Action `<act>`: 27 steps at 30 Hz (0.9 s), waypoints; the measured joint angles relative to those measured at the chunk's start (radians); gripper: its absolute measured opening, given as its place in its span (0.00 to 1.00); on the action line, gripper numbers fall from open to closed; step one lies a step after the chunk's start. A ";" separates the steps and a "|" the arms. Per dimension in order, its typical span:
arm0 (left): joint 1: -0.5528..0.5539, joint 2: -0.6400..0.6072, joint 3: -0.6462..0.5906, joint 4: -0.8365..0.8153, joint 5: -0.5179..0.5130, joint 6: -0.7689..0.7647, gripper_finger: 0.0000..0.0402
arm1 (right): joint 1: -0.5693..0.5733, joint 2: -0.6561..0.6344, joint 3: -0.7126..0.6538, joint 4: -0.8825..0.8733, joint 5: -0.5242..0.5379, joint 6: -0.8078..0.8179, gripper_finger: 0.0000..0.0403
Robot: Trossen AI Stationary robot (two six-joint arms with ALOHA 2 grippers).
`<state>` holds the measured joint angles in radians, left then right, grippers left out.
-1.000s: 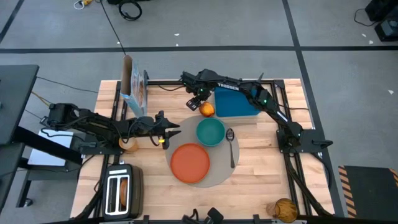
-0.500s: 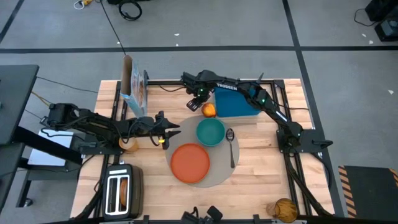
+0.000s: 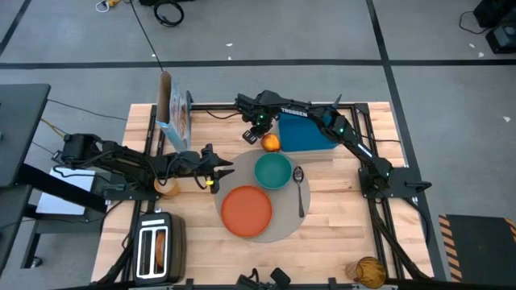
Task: Arrange a breakfast setting
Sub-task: Put the apple on top left of the round table mat
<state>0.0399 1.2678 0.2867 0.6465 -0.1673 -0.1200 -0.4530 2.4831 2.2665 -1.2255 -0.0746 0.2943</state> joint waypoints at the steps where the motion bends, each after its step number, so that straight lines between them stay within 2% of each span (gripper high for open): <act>1: 0.000 0.000 0.000 0.000 0.000 0.000 0.33 | 0.000 -0.002 0.000 -0.006 0.000 0.001 0.19; 9: 0.000 0.000 0.000 0.000 0.000 0.001 0.33 | 0.000 -0.003 0.000 -0.024 0.008 0.017 0.17; 15: 0.000 0.000 0.000 0.000 0.000 0.001 0.33 | 0.000 -0.005 0.001 -0.026 0.006 0.015 0.05; 20: 0.000 0.000 0.000 0.000 0.000 0.002 0.33 | 0.012 -0.006 0.078 -0.038 0.007 -0.010 0.05; 24: 0.002 -0.005 0.000 -0.003 0.000 0.003 0.33 | 0.038 -0.066 0.069 0.068 0.001 -0.043 0.05; 27: 0.002 -0.030 0.000 -0.006 -0.001 0.004 0.33 | 0.072 -0.118 0.069 0.130 0.047 -0.090 0.05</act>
<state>0.0421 1.2382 0.2867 0.6408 -0.1684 -0.1162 -0.3814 2.3648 2.3356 -1.0956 -0.0276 0.2041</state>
